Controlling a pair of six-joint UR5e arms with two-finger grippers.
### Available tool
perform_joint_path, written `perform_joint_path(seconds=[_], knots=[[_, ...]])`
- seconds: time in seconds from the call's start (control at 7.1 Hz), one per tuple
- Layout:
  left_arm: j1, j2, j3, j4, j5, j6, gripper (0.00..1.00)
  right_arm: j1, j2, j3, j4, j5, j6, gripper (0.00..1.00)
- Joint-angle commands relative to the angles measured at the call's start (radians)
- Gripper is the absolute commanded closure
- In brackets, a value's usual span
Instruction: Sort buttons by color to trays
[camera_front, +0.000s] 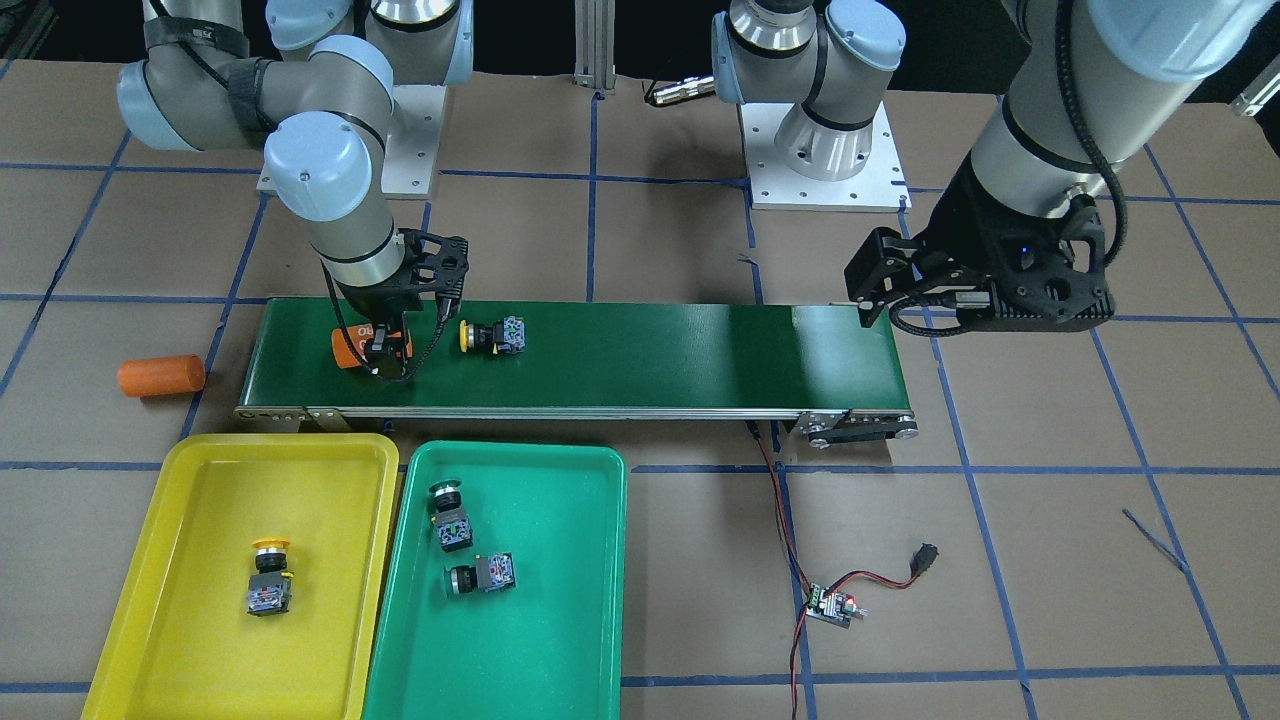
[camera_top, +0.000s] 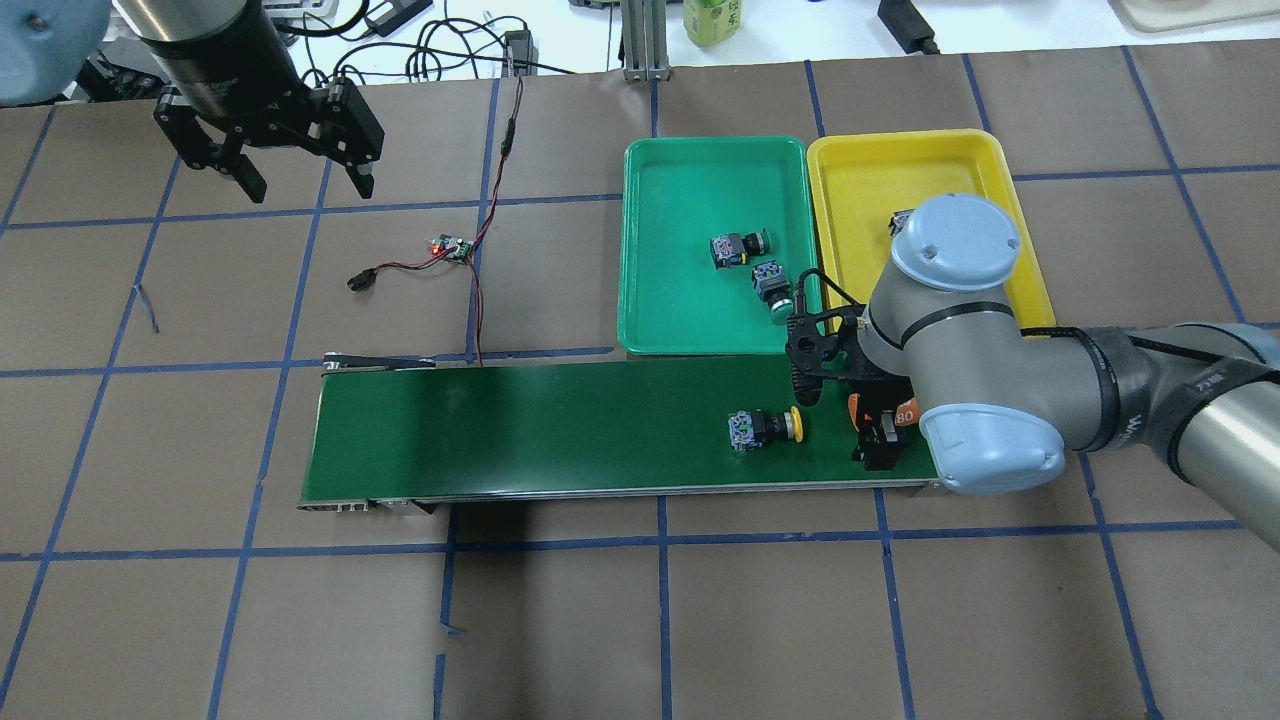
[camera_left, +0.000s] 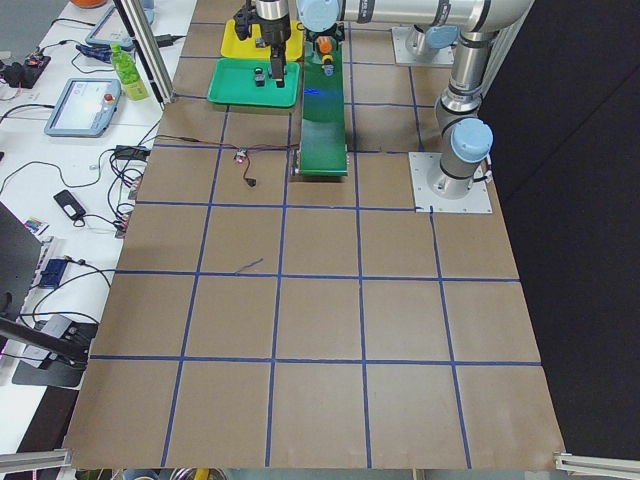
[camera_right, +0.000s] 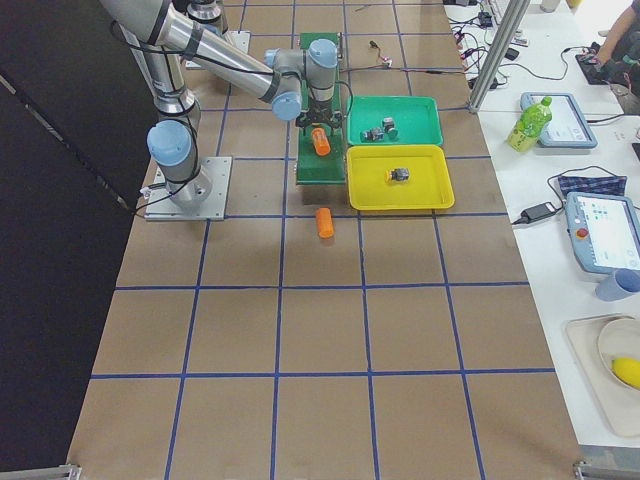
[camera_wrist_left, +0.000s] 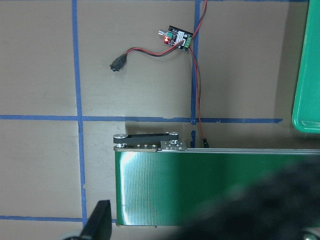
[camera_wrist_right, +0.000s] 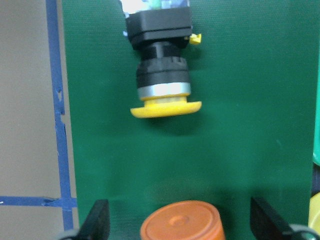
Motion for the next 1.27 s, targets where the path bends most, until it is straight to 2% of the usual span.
perform_joint_path(seconds=[0.0, 0.42, 1.13], knots=[[-0.004, 0.021, -0.023, 0.021, 0.004, 0.004, 0.0, 0.0, 0.001, 0.0, 0.0, 0.001, -0.001, 0.0], [0.007, 0.019, 0.034, 0.019, 0.004, 0.03, 0.0, 0.0, 0.001, 0.001, -0.001, 0.002, -0.002, 0.0], [-0.002, 0.019, 0.008, -0.009, 0.016, 0.028, 0.0, 0.0, 0.001, 0.001, 0.0, 0.004, -0.002, 0.0]])
